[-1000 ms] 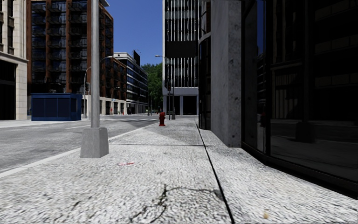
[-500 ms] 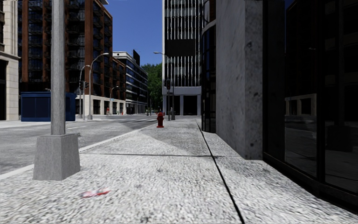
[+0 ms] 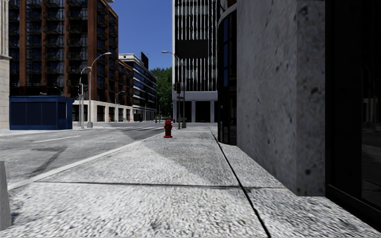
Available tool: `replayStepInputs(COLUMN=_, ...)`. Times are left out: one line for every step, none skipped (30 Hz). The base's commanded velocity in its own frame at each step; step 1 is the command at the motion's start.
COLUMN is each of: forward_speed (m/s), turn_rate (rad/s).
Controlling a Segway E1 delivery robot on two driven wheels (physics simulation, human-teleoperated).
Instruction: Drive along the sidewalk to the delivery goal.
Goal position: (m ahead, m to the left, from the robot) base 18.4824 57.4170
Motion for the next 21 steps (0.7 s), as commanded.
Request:
replayStepInputs(forward_speed=2.00, turn_rate=0.00)
replayStepInputs(forward_speed=2.00, turn_rate=0.00)
replayStepInputs(forward_speed=2.00, turn_rate=0.00)
replayStepInputs(forward_speed=2.00, turn_rate=0.00)
replayStepInputs(forward_speed=2.00, turn_rate=0.00)
replayStepInputs(forward_speed=2.00, turn_rate=0.00)
replayStepInputs(forward_speed=2.00, turn_rate=0.00)
replayStepInputs(forward_speed=2.00, turn_rate=0.00)
replayStepInputs(forward_speed=2.00, turn_rate=0.00)
replayStepInputs(forward_speed=2.00, turn_rate=0.00)
replayStepInputs(forward_speed=2.00, turn_rate=0.00)
replayStepInputs(forward_speed=2.00, turn_rate=0.00)
replayStepInputs(forward_speed=2.00, turn_rate=0.00)
replayStepInputs(forward_speed=2.00, turn_rate=0.00)
replayStepInputs(forward_speed=2.00, turn_rate=0.00)
replayStepInputs(forward_speed=2.00, turn_rate=0.00)
replayStepInputs(forward_speed=2.00, turn_rate=0.00)
replayStepInputs(forward_speed=2.00, turn_rate=0.00)
replayStepInputs(forward_speed=2.00, turn_rate=0.00)
replayStepInputs(forward_speed=2.00, turn_rate=0.00)
replayStepInputs(forward_speed=2.00, turn_rate=0.00)
